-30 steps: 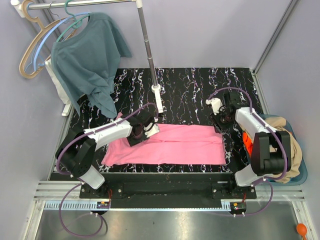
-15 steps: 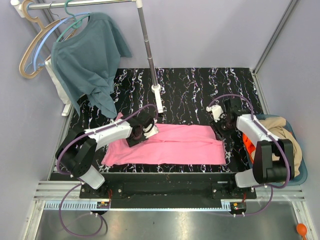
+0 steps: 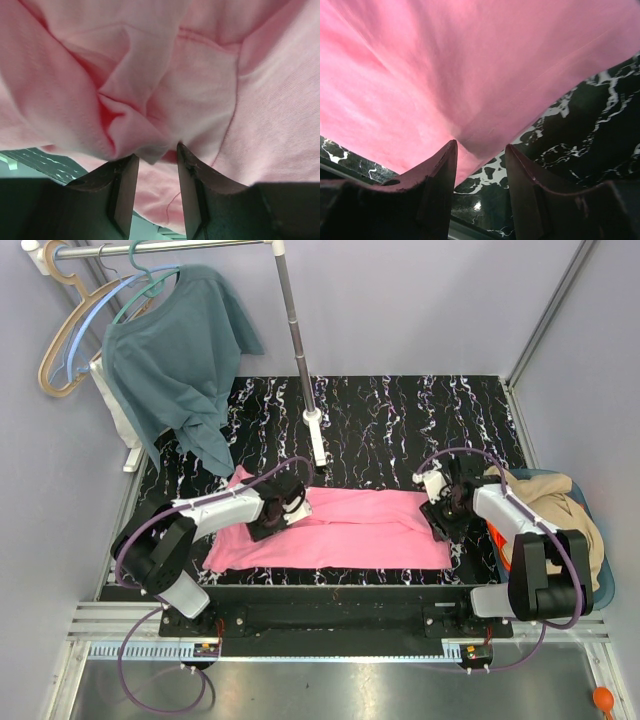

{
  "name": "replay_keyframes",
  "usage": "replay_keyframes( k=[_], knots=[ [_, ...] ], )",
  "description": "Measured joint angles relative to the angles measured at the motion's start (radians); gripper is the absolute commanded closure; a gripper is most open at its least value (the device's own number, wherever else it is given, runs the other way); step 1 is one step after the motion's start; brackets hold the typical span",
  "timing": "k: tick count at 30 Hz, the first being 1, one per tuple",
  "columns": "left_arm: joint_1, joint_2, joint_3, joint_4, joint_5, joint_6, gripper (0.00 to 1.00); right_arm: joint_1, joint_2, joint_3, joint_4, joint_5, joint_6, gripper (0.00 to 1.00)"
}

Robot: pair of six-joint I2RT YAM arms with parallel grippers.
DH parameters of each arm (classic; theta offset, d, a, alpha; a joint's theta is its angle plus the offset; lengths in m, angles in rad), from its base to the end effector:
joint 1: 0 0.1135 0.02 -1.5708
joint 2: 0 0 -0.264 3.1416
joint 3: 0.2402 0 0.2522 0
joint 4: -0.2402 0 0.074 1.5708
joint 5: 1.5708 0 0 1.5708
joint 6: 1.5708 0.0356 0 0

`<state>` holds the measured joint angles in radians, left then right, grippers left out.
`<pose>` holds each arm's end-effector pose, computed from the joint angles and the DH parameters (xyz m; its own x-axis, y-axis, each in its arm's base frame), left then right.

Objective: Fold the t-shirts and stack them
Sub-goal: Fold the tshirt

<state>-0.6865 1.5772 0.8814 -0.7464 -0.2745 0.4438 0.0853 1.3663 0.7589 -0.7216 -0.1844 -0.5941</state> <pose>0.2088 -0.1586 0.1592 -0.4423 0.8968 -0.0004 0.8561 0.4224 0.2978 0.2265 0.0259 0.1756 -0.7303 -0.6147 -0.2981 -0.6471 0.7623 0.0135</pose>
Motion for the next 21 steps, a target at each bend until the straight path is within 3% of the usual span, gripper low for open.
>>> replay_keyframes(
  k=[12,21],
  knots=[
    [0.000,-0.028,-0.045,0.021,-0.034,0.011,0.59,0.000,-0.055,-0.038,-0.015,0.036,-0.004,0.49],
    [0.000,-0.100,-0.047,0.022,-0.046,0.012,0.55,0.000,-0.121,0.148,-0.078,0.033,-0.003,0.49]
  ],
)
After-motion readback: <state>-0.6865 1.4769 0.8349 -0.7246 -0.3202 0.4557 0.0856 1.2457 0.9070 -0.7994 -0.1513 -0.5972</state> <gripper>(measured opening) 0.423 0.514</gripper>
